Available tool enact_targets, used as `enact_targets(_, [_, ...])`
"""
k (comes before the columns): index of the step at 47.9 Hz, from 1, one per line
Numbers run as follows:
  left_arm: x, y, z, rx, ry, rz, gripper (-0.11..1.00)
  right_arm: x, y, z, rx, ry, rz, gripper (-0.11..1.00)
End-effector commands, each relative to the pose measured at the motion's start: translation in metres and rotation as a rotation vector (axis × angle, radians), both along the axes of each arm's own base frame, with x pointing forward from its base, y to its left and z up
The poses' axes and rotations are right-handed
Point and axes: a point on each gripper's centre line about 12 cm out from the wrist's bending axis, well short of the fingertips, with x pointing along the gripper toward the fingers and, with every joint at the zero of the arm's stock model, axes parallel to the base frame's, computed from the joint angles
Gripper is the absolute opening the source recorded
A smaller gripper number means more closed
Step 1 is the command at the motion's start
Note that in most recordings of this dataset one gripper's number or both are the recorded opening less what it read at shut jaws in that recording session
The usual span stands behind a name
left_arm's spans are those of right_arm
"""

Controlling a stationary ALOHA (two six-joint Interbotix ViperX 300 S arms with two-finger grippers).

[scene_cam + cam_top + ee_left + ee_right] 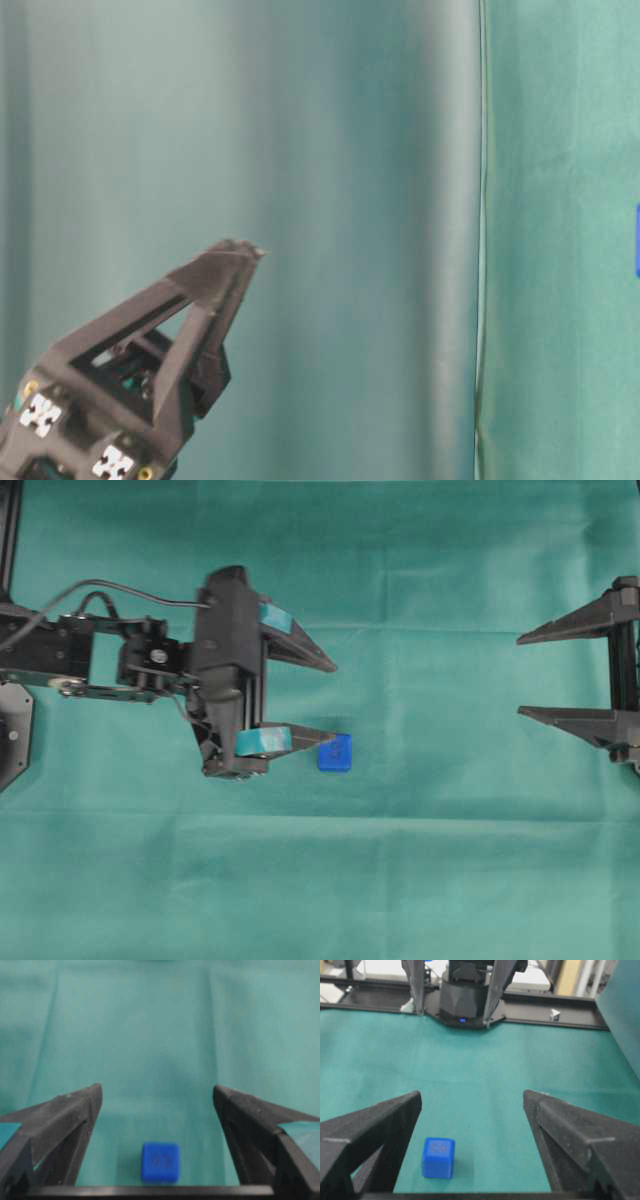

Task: Handover the blue block to the right arm after grasping it with the left arm, then place it in the designated position.
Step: 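Lower the open left gripper around the blue cube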

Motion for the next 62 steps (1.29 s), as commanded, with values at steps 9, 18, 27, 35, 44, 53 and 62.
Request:
enact_targets(9, [0.013,-0.004,0.02,0.01,0.141,-0.012,1.0,0.003,0.0,0.01,0.0,-0.025,-0.001,0.93])
enact_targets(18, [0.017,-0.006,0.022,0.013,0.187,-0.017,1.0,0.004,0.0,0.009,0.003,-0.02,-0.002,0.93])
enact_targets(27, [0.016,-0.006,0.022,0.012,0.187,-0.016,1.0,0.004,0.0,0.009,0.004,-0.02,-0.002,0.93])
enact_targets(35, [0.016,-0.006,0.022,0.012,0.187,-0.016,1.0,0.004,0.0,0.009,0.004,-0.02,-0.002,0.93])
enact_targets(44, [0.016,-0.006,0.022,0.011,0.187,-0.015,1.0,0.004,0.0,0.009,0.004,-0.02,-0.002,0.93])
enact_targets(53, [0.016,-0.006,0.021,0.011,0.188,-0.015,1.0,0.004,0.0,0.009,0.004,-0.02,-0.002,0.93])
enact_targets(62, [0.016,-0.006,0.021,0.011,0.188,-0.015,1.0,0.004,0.0,0.009,0.004,-0.018,-0.002,0.93])
